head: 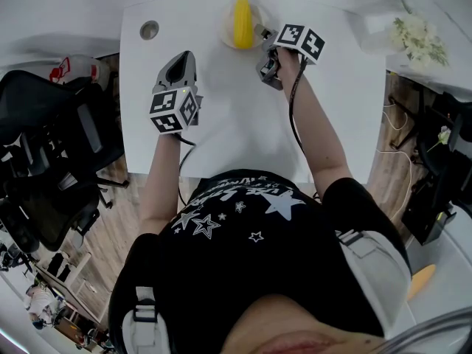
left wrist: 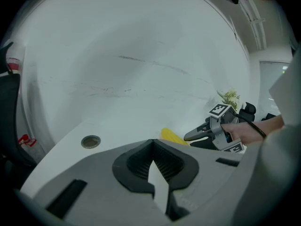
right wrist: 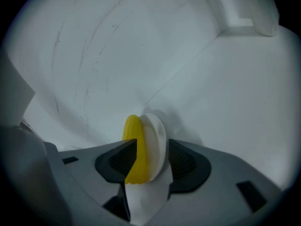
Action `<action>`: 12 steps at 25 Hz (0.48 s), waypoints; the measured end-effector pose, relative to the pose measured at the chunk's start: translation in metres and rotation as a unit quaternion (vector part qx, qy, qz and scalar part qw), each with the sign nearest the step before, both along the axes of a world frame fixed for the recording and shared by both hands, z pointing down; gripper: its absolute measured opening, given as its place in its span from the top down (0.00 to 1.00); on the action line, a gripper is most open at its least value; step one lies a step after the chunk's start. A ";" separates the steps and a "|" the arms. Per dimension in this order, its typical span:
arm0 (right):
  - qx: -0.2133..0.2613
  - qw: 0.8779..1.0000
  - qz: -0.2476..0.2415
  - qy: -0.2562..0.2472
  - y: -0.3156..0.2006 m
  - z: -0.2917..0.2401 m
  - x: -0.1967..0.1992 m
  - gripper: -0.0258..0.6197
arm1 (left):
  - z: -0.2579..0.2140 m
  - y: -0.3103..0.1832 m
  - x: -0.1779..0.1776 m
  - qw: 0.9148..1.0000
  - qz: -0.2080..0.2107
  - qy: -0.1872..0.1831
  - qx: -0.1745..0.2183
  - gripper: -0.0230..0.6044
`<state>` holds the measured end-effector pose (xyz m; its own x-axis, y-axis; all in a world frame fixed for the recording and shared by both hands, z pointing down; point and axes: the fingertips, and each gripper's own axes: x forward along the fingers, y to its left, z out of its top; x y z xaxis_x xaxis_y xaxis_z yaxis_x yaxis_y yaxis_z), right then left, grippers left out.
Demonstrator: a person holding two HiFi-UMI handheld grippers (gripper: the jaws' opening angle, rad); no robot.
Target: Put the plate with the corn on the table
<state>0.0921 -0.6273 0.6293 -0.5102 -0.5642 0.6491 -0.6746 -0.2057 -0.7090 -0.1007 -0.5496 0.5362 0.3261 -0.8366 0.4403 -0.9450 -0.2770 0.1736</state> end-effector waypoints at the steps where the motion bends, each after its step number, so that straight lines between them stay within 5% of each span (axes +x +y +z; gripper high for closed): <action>1: 0.002 1.000 0.000 0.001 0.001 -0.002 0.001 0.66 | -0.001 0.001 0.000 1.000 0.000 0.001 0.001 0.95; 12: 0.055 0.997 -0.031 0.032 0.032 -0.040 -0.006 0.69 | -0.034 0.026 -0.010 0.999 -0.002 0.016 0.033 0.95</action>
<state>0.0859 -0.5949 0.5897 -0.5061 -0.6019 0.6176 -0.7282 -0.0855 -0.6801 -0.1106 -0.5238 0.5025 0.3354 -0.8650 0.3731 -0.9405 -0.2844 0.1861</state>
